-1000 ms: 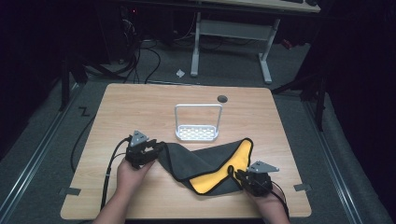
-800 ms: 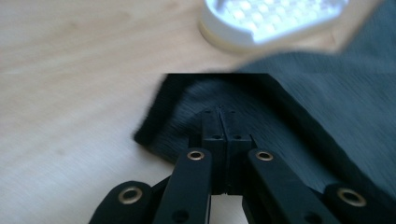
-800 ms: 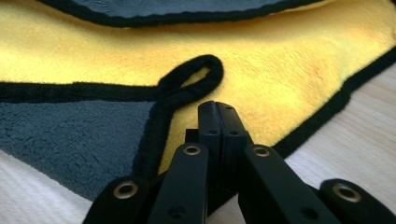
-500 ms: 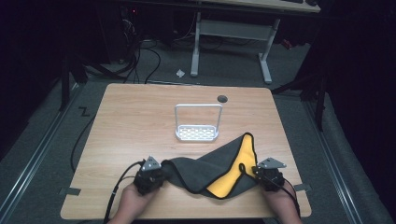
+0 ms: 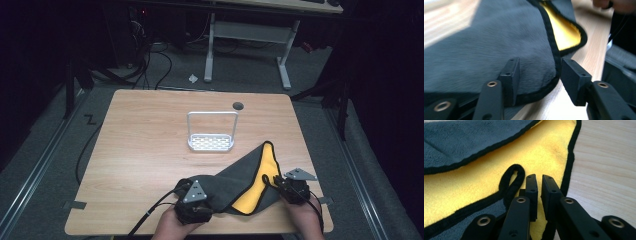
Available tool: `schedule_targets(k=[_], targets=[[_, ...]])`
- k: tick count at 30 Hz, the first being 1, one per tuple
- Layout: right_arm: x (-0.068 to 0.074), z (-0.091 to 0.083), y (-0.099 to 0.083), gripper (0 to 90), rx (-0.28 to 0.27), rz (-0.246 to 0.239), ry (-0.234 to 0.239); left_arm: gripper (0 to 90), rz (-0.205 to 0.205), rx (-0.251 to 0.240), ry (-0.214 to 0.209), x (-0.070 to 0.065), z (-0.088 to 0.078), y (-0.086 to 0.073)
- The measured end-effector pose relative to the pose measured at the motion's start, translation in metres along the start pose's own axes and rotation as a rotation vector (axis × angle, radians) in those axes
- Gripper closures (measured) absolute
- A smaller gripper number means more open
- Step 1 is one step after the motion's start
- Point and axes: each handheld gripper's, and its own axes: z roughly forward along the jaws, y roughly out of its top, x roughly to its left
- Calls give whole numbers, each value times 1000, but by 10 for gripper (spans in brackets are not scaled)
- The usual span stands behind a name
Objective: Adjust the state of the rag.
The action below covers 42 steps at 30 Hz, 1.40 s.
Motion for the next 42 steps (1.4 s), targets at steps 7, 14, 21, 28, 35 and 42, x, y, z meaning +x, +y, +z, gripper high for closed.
schedule_targets(k=[7,14,21,28,35,42], targets=[[2,2,-1,840,11,-10,9,838,6,24,31,1,1,1],[3,5,-3,844,29,-17,13,875,-60,-77,46,23,-29,22],[2,5,-4,861,33,-17,17,876,-181,-130,186,98,-55,40],[2,5,-4,880,34,-23,15,873,-268,-49,290,157,-41,29],[2,5,-4,900,30,-33,14,670,-282,-59,360,155,-46,17],[3,-9,0,900,-28,-31,26,677,-361,-128,186,95,-79,-12]])
